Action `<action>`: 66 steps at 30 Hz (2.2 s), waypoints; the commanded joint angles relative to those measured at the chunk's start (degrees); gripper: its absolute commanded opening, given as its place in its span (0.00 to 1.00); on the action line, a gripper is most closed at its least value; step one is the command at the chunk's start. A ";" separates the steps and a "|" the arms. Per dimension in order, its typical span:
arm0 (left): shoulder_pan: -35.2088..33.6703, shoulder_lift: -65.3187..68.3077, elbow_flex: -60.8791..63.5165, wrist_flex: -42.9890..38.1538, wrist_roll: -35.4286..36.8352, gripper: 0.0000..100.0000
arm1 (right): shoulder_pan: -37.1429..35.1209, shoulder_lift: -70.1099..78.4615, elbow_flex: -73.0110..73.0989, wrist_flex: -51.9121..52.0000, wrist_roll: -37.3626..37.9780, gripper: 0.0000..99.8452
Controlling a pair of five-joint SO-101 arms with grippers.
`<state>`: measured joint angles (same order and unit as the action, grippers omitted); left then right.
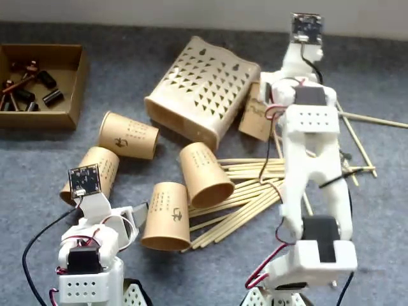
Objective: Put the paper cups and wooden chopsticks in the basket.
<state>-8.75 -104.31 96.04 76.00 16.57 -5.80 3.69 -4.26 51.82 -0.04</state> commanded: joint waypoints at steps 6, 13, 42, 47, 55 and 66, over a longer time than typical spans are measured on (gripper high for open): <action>-0.48 -1.01 1.10 0.18 0.00 0.30 | -4.62 12.88 -12.09 -10.95 -1.23 0.26; -0.48 -1.01 1.10 0.18 0.00 0.30 | -4.70 22.81 -20.44 -12.26 -1.14 0.26; -0.48 -1.01 1.10 0.18 0.00 0.30 | -6.29 49.98 -52.00 -2.77 -0.18 0.17; -0.48 -1.01 1.10 0.18 0.00 0.30 | -6.37 47.25 -51.91 7.52 7.82 0.12; -0.48 -1.01 1.10 0.18 0.00 0.30 | -7.87 43.12 -51.91 22.29 8.97 0.11; -0.48 -1.01 1.10 0.18 0.00 0.30 | -10.24 39.16 -52.00 38.11 8.70 0.11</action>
<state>-8.75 -104.31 96.04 76.00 16.57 -12.31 44.40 -56.31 84.88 7.78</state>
